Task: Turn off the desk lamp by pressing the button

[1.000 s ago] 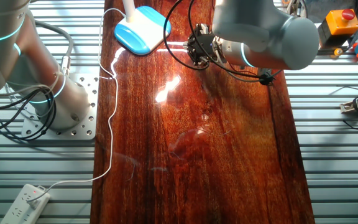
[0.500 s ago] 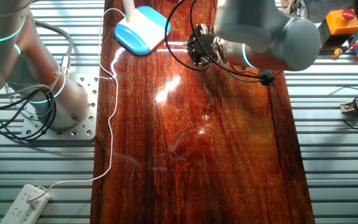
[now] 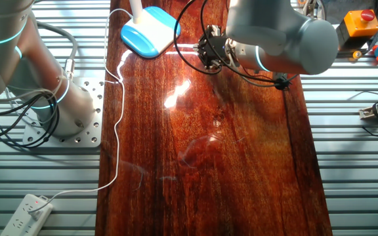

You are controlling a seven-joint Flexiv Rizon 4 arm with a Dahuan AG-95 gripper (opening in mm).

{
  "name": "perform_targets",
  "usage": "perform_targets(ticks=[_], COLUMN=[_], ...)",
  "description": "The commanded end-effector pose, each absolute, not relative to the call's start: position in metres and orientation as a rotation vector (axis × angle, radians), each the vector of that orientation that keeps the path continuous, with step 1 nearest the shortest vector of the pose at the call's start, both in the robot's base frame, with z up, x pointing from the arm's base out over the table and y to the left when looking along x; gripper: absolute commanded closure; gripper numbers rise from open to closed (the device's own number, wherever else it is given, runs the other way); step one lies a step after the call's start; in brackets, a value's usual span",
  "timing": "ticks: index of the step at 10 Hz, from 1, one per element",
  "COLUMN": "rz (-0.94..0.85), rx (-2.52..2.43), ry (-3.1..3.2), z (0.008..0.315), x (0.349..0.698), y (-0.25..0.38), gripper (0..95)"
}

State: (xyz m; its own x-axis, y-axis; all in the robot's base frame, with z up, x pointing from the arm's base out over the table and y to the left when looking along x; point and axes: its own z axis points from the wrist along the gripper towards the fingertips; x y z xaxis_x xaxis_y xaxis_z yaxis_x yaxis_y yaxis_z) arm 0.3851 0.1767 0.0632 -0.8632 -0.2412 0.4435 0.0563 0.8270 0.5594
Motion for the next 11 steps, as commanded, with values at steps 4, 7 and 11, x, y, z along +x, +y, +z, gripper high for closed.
perform_targets(ticks=[4,7,11], rz=[-0.789,-0.790,-0.788], rx=[0.139,0.111,0.093], ry=[-2.496,-2.561,-2.571], z=[0.0630,0.0630,0.0630], x=[0.3858,0.3858,0.3858], y=[0.1765,0.1765,0.1765], gripper=[95.0,95.0,95.0])
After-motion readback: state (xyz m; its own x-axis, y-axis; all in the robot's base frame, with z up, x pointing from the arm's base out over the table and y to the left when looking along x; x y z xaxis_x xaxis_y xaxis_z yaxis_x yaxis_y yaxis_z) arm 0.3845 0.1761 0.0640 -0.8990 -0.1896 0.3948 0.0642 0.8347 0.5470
